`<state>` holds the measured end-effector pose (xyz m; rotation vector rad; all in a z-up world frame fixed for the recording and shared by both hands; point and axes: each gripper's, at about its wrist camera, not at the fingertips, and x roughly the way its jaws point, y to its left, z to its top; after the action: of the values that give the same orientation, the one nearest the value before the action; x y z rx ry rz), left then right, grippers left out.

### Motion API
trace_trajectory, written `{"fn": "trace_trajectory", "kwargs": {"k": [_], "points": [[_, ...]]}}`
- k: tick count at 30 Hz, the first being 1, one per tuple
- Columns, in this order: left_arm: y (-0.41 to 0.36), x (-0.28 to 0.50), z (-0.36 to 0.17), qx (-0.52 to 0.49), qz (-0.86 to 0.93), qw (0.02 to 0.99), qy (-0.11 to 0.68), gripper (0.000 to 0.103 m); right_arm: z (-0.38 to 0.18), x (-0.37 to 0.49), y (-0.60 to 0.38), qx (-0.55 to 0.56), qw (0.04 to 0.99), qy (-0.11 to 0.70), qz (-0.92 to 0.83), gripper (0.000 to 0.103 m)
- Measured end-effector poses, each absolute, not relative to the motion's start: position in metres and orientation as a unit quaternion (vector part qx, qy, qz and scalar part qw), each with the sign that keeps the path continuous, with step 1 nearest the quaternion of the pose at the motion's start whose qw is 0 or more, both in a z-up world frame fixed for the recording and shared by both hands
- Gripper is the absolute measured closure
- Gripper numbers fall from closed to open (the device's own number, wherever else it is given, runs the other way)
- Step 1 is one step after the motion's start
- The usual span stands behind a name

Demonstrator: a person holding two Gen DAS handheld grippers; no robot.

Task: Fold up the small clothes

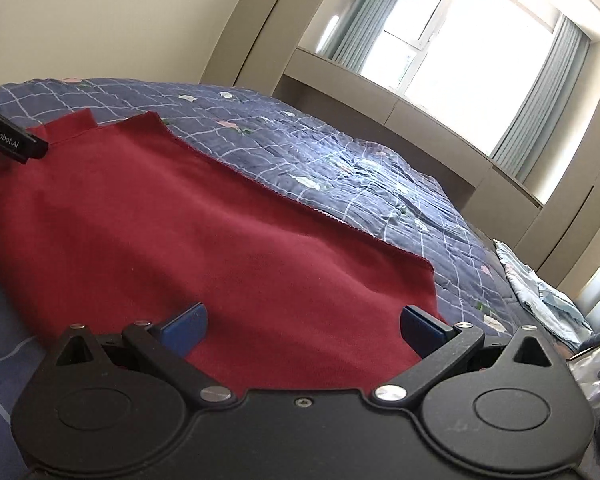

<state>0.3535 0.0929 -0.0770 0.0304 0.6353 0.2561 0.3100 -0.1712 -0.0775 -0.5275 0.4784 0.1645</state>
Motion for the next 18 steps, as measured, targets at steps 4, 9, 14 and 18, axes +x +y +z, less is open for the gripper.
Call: {"fn": "trace_trajectory", "kwargs": {"k": [4, 9, 14, 18], "points": [[0.103, 0.343, -0.064, -0.028, 0.116, 0.941, 0.316, 0.0, -0.062, 0.303, -0.174, -0.234, 0.943, 0.223, 0.082, 0.001], [0.115, 0.319, -0.051, -0.092, 0.106, 0.935, 0.325, 0.0, -0.057, 0.293, -0.163, -0.204, 0.951, 0.214, 0.087, 0.001], [0.114, 0.298, -0.055, -0.153, 0.092, 0.92, 0.349, 0.0, -0.068, 0.293, -0.151, -0.19, 0.952, 0.222, 0.095, 0.001], [0.111, 0.287, -0.07, -0.201, 0.092, 0.909, 0.354, 0.0, -0.078, 0.295, -0.142, -0.197, 0.951, 0.222, 0.091, 0.001]]}}
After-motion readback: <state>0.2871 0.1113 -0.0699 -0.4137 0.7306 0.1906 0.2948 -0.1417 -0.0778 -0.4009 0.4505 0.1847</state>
